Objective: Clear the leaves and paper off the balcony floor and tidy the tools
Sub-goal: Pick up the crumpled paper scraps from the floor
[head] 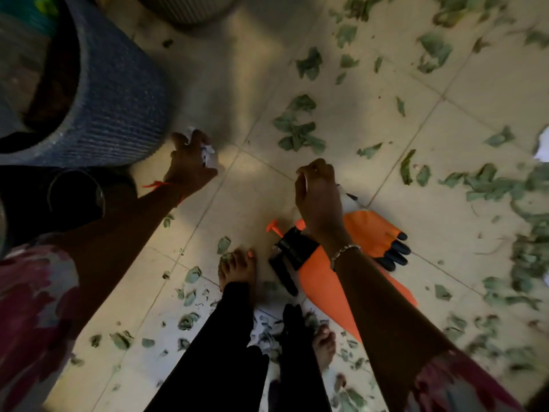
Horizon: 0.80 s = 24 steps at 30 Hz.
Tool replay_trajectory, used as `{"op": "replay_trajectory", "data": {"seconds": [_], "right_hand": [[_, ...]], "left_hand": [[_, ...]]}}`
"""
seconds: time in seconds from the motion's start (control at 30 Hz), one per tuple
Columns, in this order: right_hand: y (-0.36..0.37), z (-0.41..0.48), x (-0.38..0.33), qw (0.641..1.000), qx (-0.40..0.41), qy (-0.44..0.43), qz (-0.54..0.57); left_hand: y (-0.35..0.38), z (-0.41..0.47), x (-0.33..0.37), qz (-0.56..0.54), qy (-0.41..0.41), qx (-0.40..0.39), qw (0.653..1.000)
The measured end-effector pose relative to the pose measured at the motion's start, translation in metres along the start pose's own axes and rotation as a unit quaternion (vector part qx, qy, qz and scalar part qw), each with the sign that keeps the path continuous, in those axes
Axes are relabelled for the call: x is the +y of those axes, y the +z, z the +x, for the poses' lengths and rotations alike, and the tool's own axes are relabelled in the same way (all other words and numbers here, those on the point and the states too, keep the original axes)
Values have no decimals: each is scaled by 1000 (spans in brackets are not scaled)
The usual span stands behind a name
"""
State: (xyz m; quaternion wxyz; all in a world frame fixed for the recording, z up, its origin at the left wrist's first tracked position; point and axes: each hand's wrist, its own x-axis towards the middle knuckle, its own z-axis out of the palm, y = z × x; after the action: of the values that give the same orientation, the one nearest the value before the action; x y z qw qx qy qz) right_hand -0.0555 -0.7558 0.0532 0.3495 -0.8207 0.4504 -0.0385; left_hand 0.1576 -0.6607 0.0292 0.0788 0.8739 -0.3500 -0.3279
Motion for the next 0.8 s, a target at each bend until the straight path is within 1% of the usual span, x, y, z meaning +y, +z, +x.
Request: {"op": "replay_trajectory", "data": {"seconds": [0.1,0.17,0.3,0.37,0.47,0.53,0.57,0.6,0.67,0.73,0.8], "right_hand": [[-39,-18,-10,999,-2,52,0],[-69,-27,-16,997,3,80,-9],[-138,-43,-1,984,7,177,-24],[-163,-45,15,969,12,246,-16],[-207,-51,54,937,73,339,36],[-225,-54,84,916,112,379,68],[-232,-58,101,908,117,394,79],[-236,-60,120,908,109,397,78],[-240,-63,156,917,64,390,50],[-242,-62,200,923,32,383,36],[-241,-55,243,931,-5,364,14]], "left_hand": [[-10,-31,44,-46,24,-9,999],[-14,-44,73,-55,54,-26,997],[-26,-62,149,-49,162,-91,981],[-31,-63,183,-41,199,-111,973],[-23,-59,246,-18,253,-148,956],[-9,-51,283,7,270,-145,952],[3,-49,301,21,277,-148,949],[15,-46,318,36,285,-147,947],[39,-44,346,45,294,-139,945],[70,-39,373,24,301,-130,944],[98,-38,392,7,296,-141,945]]}}
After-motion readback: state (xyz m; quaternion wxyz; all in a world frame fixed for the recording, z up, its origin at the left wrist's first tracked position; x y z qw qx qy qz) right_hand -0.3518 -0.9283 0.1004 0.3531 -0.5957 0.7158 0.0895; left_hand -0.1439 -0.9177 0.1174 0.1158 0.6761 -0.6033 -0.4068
